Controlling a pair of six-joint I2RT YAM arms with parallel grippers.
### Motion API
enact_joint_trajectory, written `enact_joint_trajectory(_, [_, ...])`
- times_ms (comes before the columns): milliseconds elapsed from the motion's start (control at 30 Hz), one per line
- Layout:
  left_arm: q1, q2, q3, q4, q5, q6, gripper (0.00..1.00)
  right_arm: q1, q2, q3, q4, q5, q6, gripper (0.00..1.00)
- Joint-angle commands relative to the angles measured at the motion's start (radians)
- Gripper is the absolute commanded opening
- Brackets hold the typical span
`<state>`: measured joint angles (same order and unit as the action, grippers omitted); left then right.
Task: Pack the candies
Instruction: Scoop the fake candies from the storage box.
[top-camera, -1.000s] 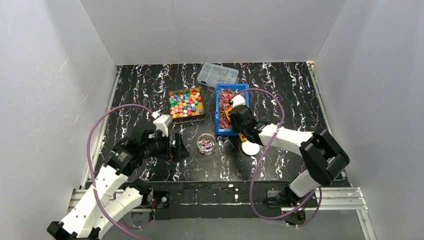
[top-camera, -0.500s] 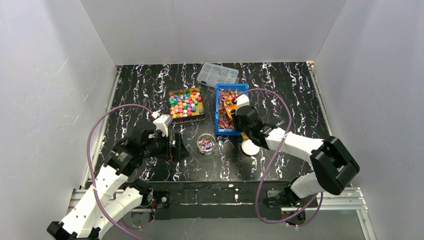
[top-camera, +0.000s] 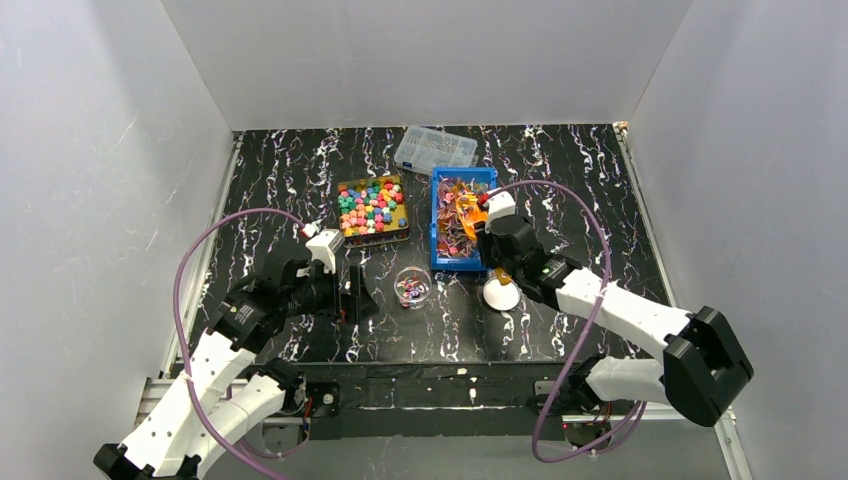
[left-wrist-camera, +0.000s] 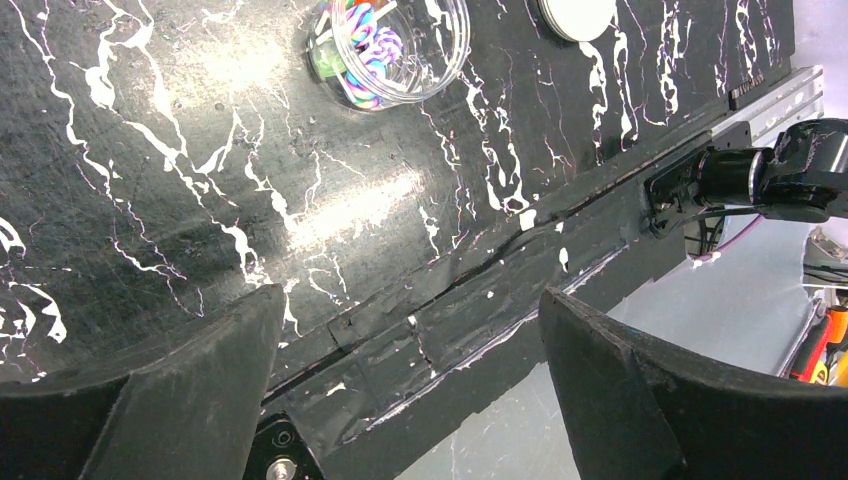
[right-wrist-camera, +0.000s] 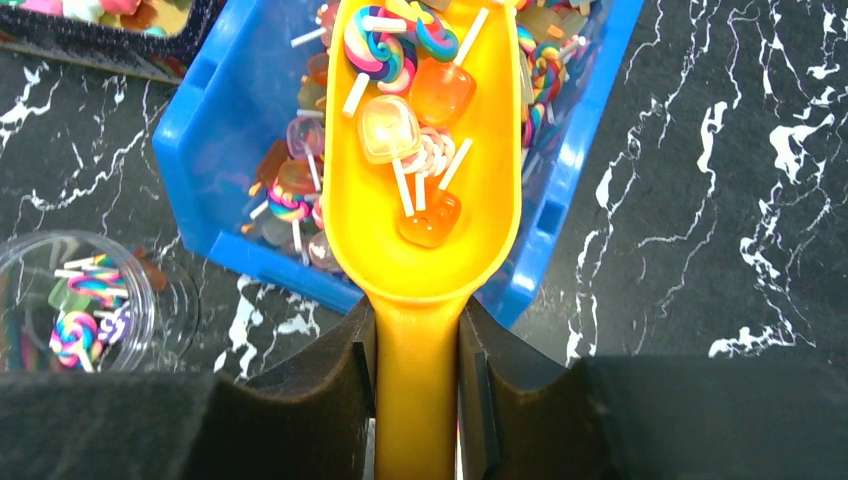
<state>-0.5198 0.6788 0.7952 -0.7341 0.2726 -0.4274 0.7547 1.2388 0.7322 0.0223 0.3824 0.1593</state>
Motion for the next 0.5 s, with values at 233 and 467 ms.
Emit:
enact_joint_trajectory(233, [0.002, -0.019, -0.002, -0.005, -0.011, 0.000, 0.98, 0.029, -0.162, 0.062, -0.241, -0.096, -0.039, 0.01])
enact_joint_trajectory(467, [0.004, -0.035, -0.002, -0.008, -0.020, -0.001, 0.98, 0.073, -0.184, 0.159, -0.423, -0.195, -0.045, 0.01])
